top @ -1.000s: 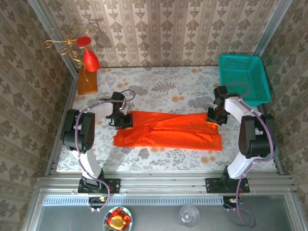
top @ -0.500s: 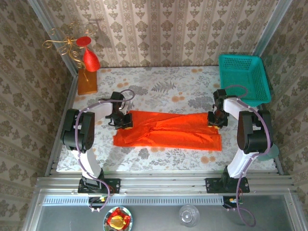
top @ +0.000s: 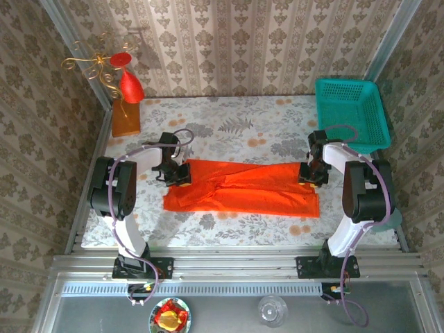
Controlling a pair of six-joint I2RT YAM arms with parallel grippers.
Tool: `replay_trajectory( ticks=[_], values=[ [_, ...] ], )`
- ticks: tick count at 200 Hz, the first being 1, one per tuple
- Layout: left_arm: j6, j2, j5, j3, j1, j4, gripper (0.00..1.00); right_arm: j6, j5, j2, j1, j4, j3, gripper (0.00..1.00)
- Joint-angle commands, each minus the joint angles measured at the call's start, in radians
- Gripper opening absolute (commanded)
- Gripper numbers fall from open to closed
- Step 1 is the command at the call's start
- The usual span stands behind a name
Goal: Fold the inside-out t-shirt
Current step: Smooth out the T-shirt at the center of the table.
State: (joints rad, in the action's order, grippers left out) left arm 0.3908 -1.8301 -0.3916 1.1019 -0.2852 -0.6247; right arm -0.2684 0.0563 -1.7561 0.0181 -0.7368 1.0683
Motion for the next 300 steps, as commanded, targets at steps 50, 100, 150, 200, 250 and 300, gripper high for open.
replay_trajectory(
  ticks=[50, 100, 150, 200, 250, 300],
  values=[
    [-0.013, -0.051, 0.065, -0.018, 0.008, 0.014, 0.05, -0.016, 0.042, 0.088, 0.008, -0.009, -0.011, 0.27],
    [-0.012, -0.054, 0.063, -0.014, 0.007, 0.013, 0.05, -0.011, 0.054, 0.079, 0.009, 0.003, -0.006, 0.16],
    [-0.014, -0.055, 0.065, -0.017, 0.007, 0.012, 0.05, -0.016, -0.027, 0.046, 0.009, 0.003, -0.014, 0.20],
    [-0.011, -0.055, 0.066, -0.023, 0.007, 0.015, 0.05, -0.019, -0.032, 0.046, 0.009, -0.012, -0.009, 0.04],
    [-0.016, -0.049, 0.074, -0.023, 0.015, 0.007, 0.05, -0.052, -0.058, 0.139, 0.011, -0.086, -0.020, 0.00],
    [-0.019, -0.050, 0.074, -0.024, 0.024, 0.003, 0.05, -0.067, -0.086, 0.146, 0.023, -0.106, -0.056, 0.00]
  ],
)
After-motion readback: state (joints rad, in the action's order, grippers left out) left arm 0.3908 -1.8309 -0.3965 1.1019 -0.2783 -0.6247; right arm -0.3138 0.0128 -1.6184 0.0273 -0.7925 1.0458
